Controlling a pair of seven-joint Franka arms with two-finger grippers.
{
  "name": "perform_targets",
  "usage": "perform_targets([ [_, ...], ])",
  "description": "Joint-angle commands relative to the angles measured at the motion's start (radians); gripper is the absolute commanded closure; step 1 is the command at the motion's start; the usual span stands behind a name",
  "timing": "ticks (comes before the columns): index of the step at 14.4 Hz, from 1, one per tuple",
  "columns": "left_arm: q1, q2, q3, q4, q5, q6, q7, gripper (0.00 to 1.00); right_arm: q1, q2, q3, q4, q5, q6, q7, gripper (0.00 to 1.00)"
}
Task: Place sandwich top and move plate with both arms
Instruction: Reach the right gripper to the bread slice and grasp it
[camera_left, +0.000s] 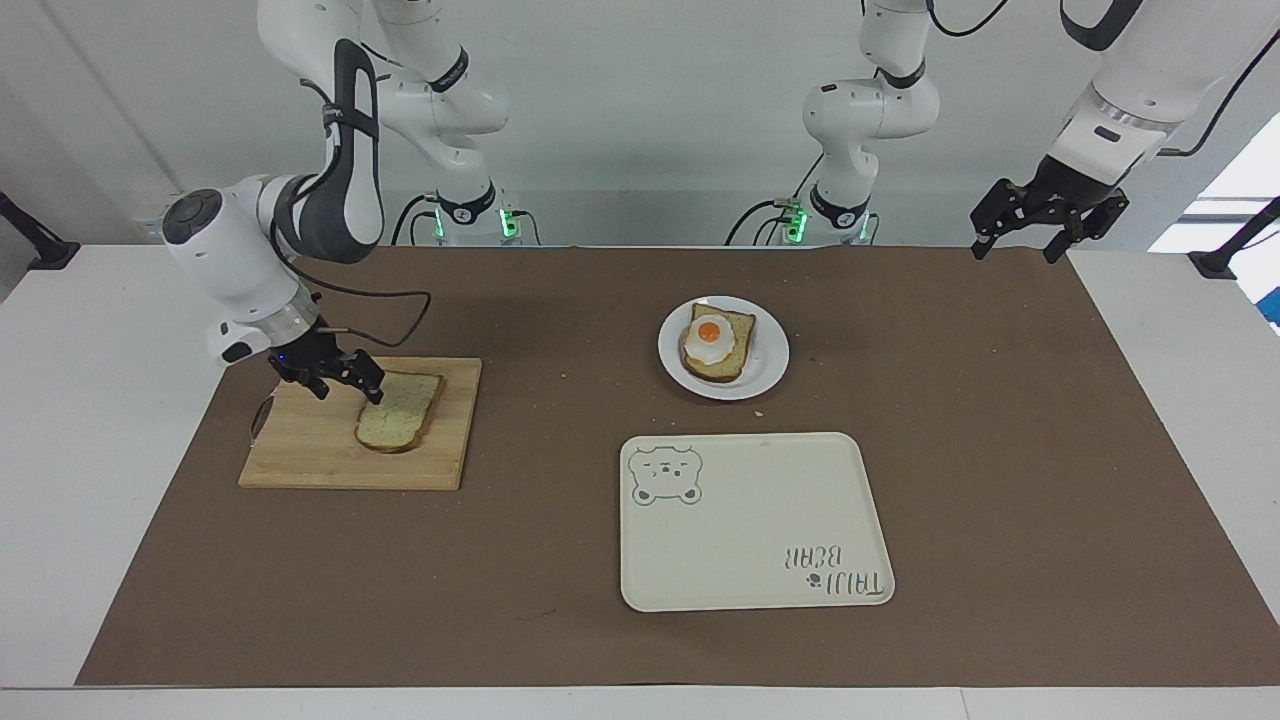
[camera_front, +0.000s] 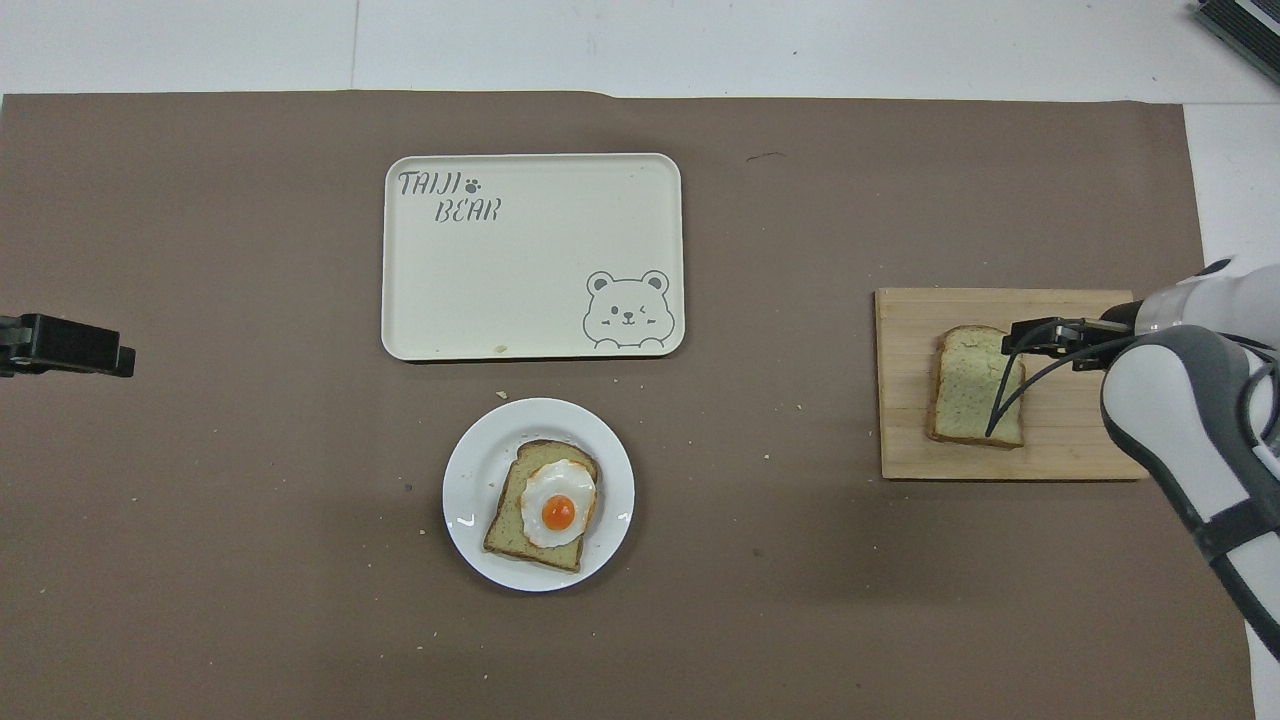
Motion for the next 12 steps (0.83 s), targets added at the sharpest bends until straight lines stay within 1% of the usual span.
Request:
perform_targets([
  [1, 0.011, -0.003, -0.005, 0.009, -0.01, -0.008, -0.007, 0.0, -0.016, 0.021, 0.007, -0.033, 0.031, 0.05, -0.082, 0.0],
  [6, 0.011, -0.003, -0.005, 0.009, -0.01, -0.008, -0.007, 0.0, -0.014, 0.051, 0.007, -0.048, 0.033, 0.07, -0.103, 0.0],
  [7, 0.011, -0.003, -0.005, 0.009, -0.01, -0.008, -0.007, 0.0, -0.014, 0.063, 0.007, -0.053, 0.033, 0.074, -0.105, 0.03],
  [8, 0.011, -0.003, -0.005, 0.009, -0.01, -0.008, -0.007, 0.0, -0.007, 0.066, 0.007, -0.053, 0.033, 0.074, -0.105, 0.16],
  [10, 0.011, -0.003, -0.005, 0.009, -0.01, -0.008, -0.007, 0.0, -0.002, 0.064, 0.007, -0.054, 0.033, 0.073, -0.109, 0.67],
  [11, 0.011, -0.003, -0.005, 0.009, -0.01, -0.008, -0.007, 0.0, -0.002, 0.064, 0.007, -0.054, 0.033, 0.068, -0.119, 0.99],
  [12, 0.011, -0.003, -0.005, 0.009, -0.01, -0.008, -0.007, 0.0, -0.002, 0.064, 0.007, -0.054, 0.033, 0.068, -0.116, 1.0],
])
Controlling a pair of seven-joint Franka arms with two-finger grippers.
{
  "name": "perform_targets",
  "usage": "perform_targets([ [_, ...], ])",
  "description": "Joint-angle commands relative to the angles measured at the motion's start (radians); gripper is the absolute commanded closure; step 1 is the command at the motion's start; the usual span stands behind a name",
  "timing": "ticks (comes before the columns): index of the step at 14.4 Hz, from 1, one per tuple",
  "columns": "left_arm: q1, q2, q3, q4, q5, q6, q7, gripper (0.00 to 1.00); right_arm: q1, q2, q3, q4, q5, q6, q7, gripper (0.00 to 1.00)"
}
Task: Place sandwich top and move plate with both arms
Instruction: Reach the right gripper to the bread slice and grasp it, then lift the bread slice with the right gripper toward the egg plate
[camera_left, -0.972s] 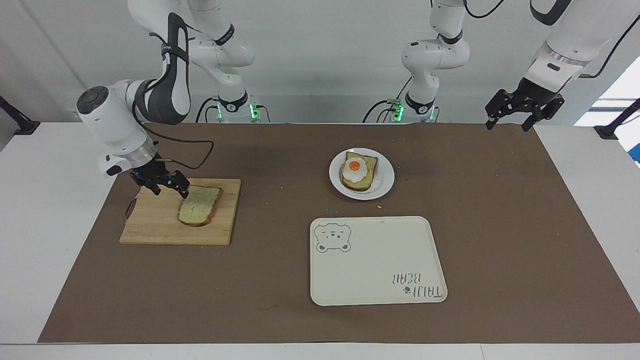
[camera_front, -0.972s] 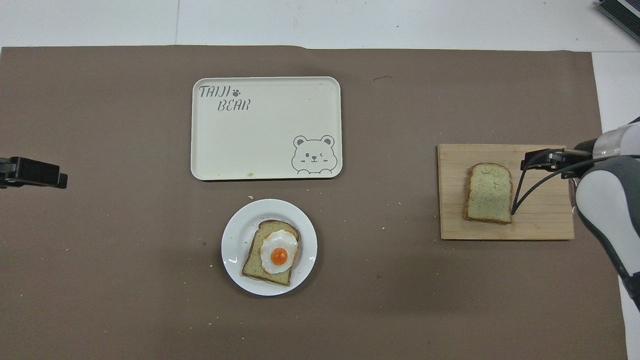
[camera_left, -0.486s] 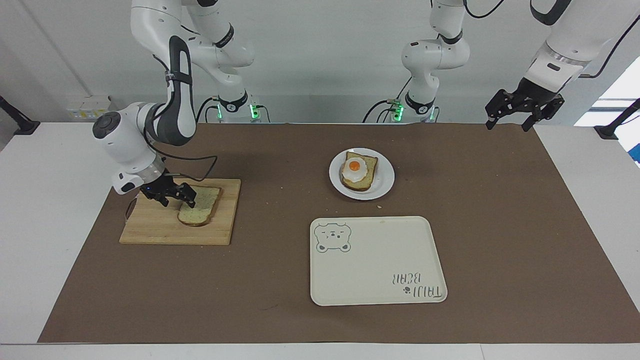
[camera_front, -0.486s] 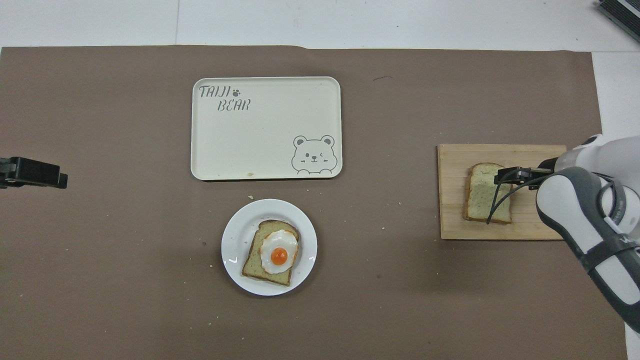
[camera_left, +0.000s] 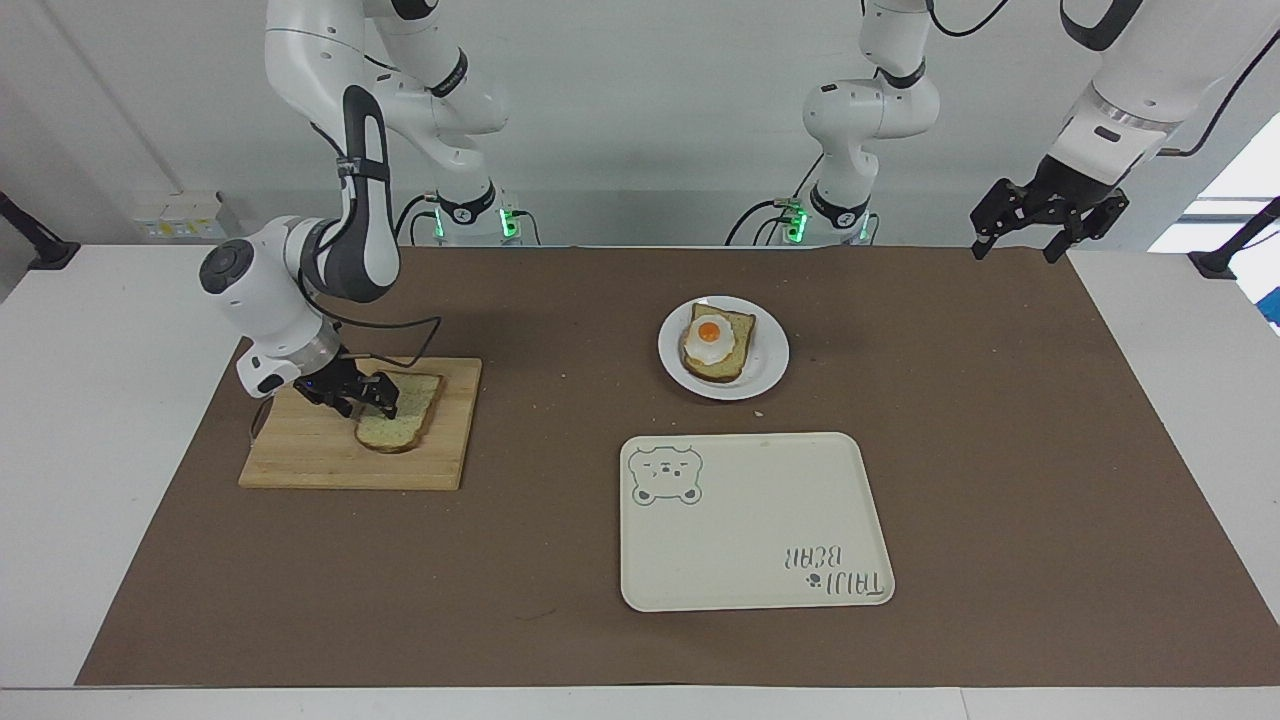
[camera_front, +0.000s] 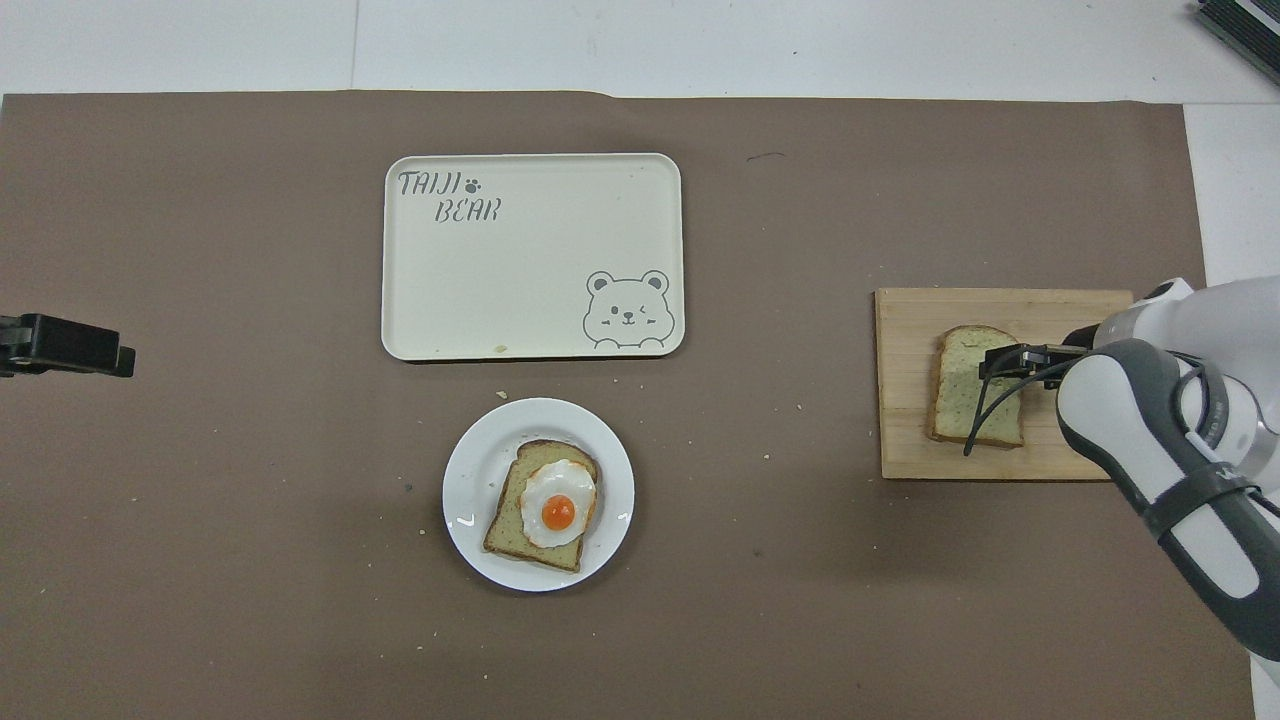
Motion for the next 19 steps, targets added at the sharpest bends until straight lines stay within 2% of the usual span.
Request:
perform_targets([
  [1, 0.011, -0.003, -0.005, 0.009, -0.01, -0.008, -0.007, 0.0, -0.003, -0.003, 0.002, -0.014, 0.031, 0.023, -0.04, 1.0],
  [11, 0.011, -0.003, -0.005, 0.009, -0.01, -0.008, -0.007, 0.0, -0.001, 0.003, 0.002, 0.005, 0.031, -0.002, -0.043, 1.0],
  [13, 0.011, -0.003, -0.005, 0.009, -0.01, -0.008, -0.007, 0.0, -0.001, 0.0, 0.002, 0.053, 0.03, -0.073, -0.04, 1.0],
  [17, 0.011, -0.003, -0.005, 0.009, -0.01, -0.008, -0.007, 0.0, 0.007, -0.05, 0.023, 0.18, 0.011, -0.291, -0.043, 1.0],
  [19, 0.011, -0.003, -0.005, 0.009, -0.01, -0.008, -0.007, 0.0, 0.046, -0.066, 0.036, 0.255, 0.011, -0.414, -0.04, 1.0],
])
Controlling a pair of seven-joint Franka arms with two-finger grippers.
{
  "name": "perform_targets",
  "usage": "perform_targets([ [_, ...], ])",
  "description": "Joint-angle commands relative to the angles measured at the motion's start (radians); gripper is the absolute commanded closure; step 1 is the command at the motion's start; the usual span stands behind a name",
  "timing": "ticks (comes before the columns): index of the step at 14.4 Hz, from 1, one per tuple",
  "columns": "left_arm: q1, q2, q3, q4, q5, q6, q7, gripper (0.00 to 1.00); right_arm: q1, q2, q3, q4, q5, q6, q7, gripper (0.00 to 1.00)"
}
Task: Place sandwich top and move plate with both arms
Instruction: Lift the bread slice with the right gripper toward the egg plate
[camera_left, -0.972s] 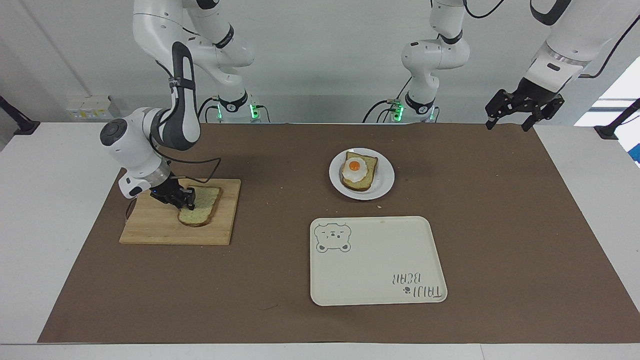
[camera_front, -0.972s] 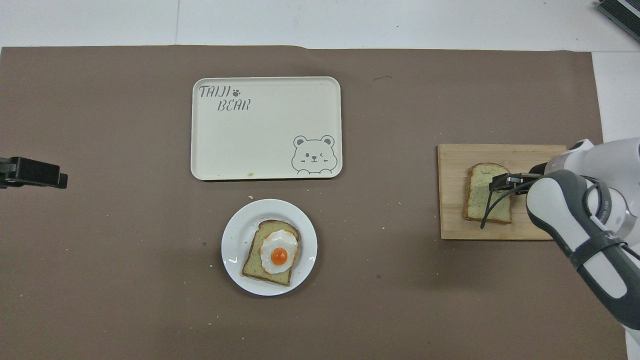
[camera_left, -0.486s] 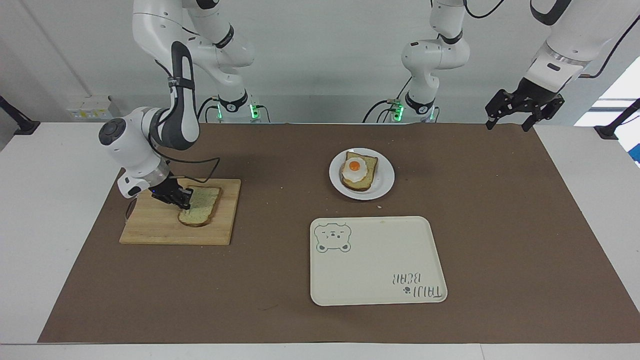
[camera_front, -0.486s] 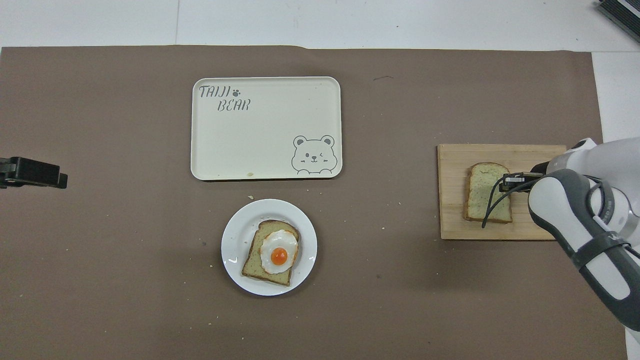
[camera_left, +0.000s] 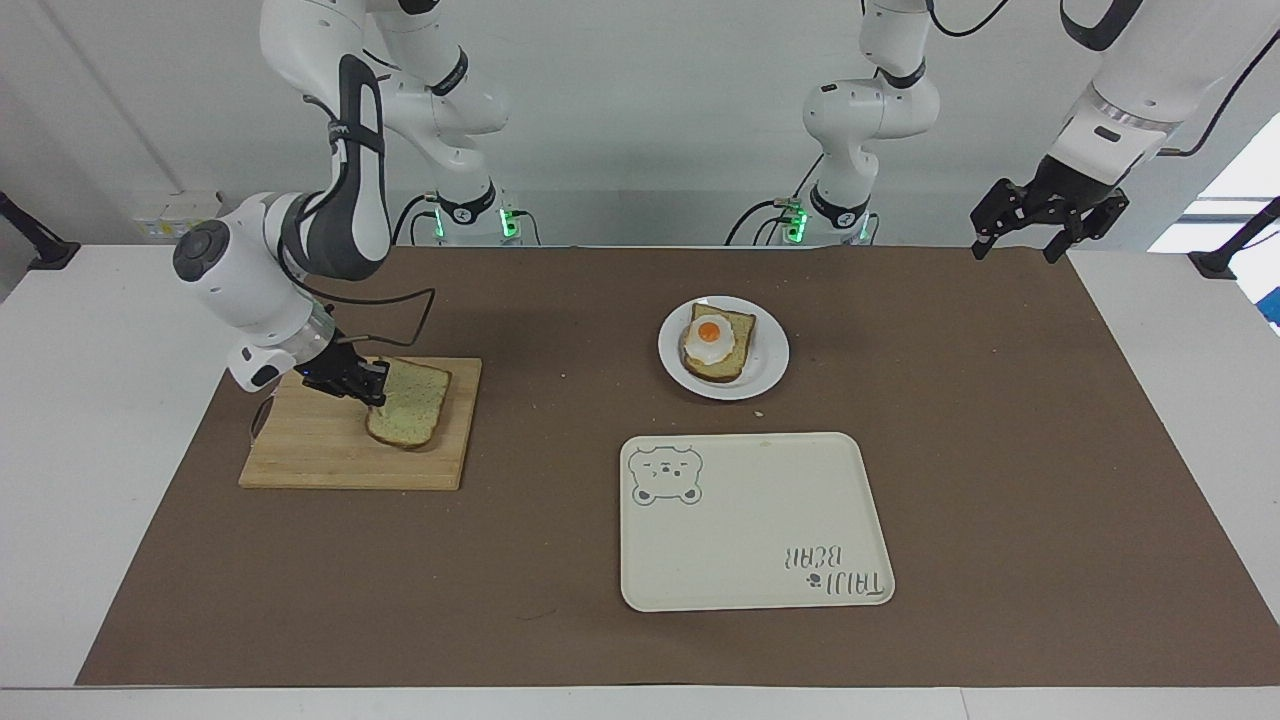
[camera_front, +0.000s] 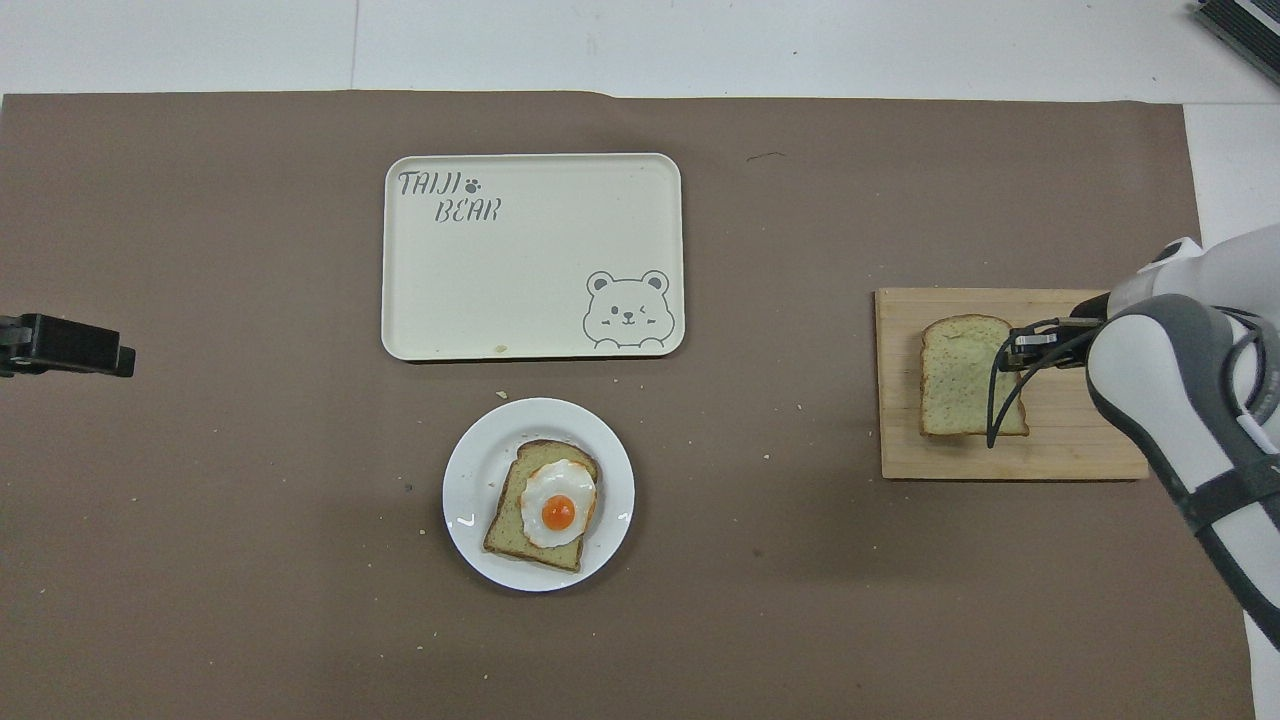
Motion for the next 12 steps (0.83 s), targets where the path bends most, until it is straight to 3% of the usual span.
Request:
perform_targets([
  [1, 0.011, -0.003, -0.005, 0.009, -0.01, -0.008, -0.007, 0.0, 0.045, -0.025, 0.011, 0.096, 0.022, -0.147, -0.028, 1.0],
  [3, 0.011, -0.003, -0.005, 0.009, -0.01, -0.008, -0.007, 0.0, 0.082, -0.028, 0.023, 0.131, 0.042, -0.207, -0.012, 1.0],
  [7, 0.011, -0.003, -0.005, 0.009, -0.01, -0.008, -0.007, 0.0, 0.189, -0.037, 0.089, 0.131, 0.137, -0.183, 0.118, 1.0],
  [12, 0.009, -0.003, -0.007, 0.009, -0.011, -0.01, -0.004, 0.0, 0.458, -0.016, 0.106, 0.12, 0.22, 0.019, 0.454, 1.0],
])
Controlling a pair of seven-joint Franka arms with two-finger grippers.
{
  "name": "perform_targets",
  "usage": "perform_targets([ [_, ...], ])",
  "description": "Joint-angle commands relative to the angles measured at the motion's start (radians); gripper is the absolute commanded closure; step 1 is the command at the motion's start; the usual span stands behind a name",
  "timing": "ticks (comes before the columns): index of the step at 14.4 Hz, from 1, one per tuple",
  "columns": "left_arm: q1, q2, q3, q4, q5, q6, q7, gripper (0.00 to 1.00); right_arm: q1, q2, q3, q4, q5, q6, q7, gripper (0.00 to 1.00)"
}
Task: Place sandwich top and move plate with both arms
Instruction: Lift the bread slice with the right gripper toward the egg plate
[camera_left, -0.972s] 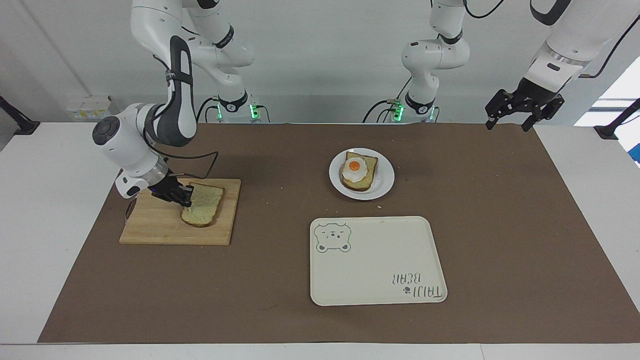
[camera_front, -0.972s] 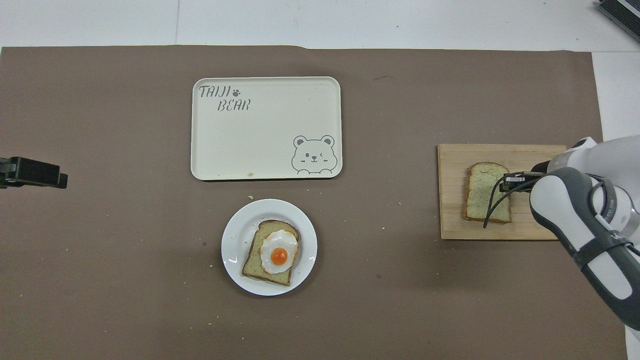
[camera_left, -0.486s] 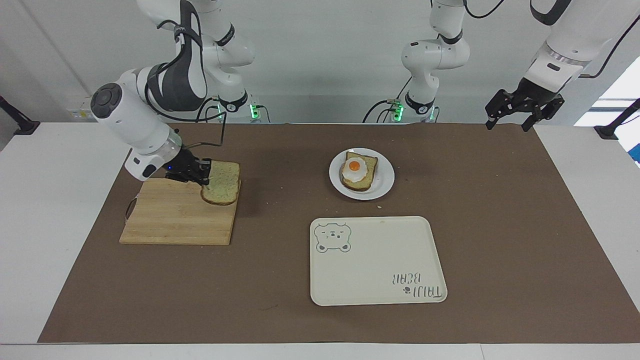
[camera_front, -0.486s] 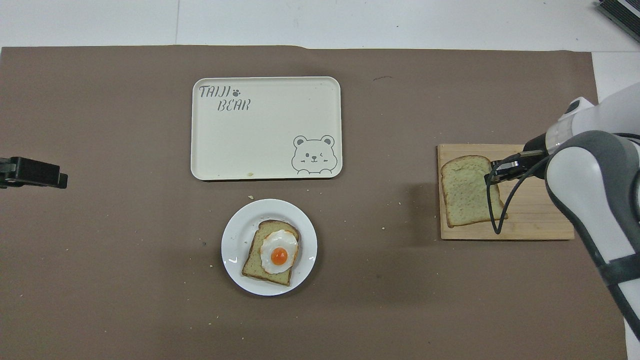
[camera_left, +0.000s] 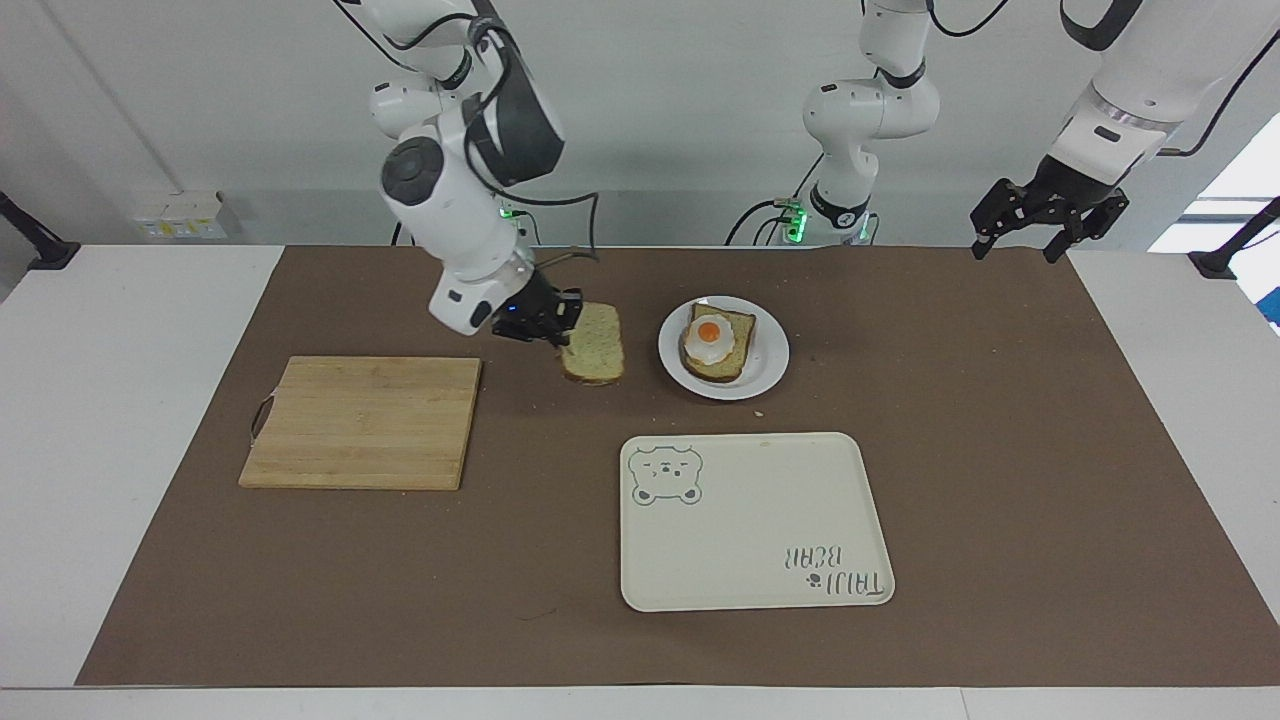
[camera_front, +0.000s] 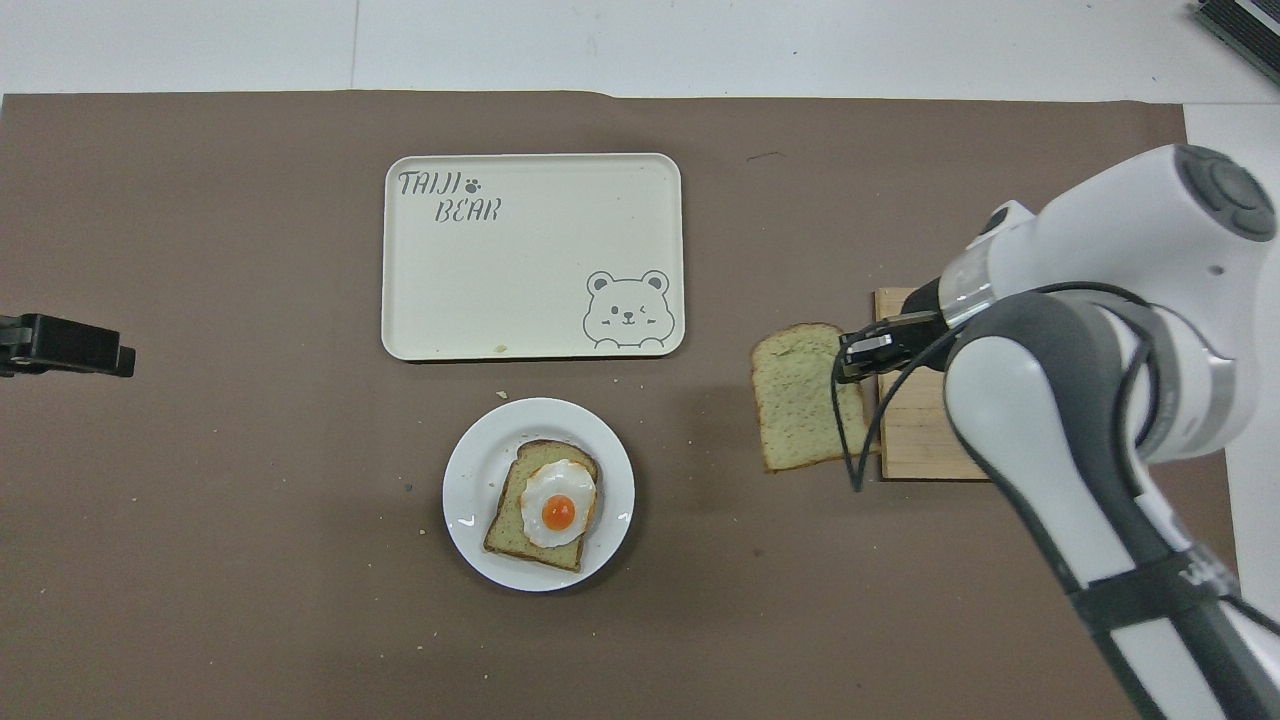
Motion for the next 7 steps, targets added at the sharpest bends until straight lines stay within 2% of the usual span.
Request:
perform_targets([
  [1, -0.004, -0.008, -0.01, 0.011, -0.011, -0.008, -0.01, 0.0, 0.117, 0.044, -0.004, 0.0, 0.103, 0.129, 0.134, 1.0],
  [4, 0.0, -0.029, -0.016, -0.015, -0.013, -0.019, -0.006, 0.0, 0.226, 0.101, -0.002, 0.0, 0.149, 0.251, 0.226, 1.0],
  [7, 0.009, -0.041, -0.014, -0.038, -0.027, -0.017, -0.001, 0.0, 0.292, 0.133, -0.002, -0.037, 0.156, 0.283, 0.228, 1.0],
])
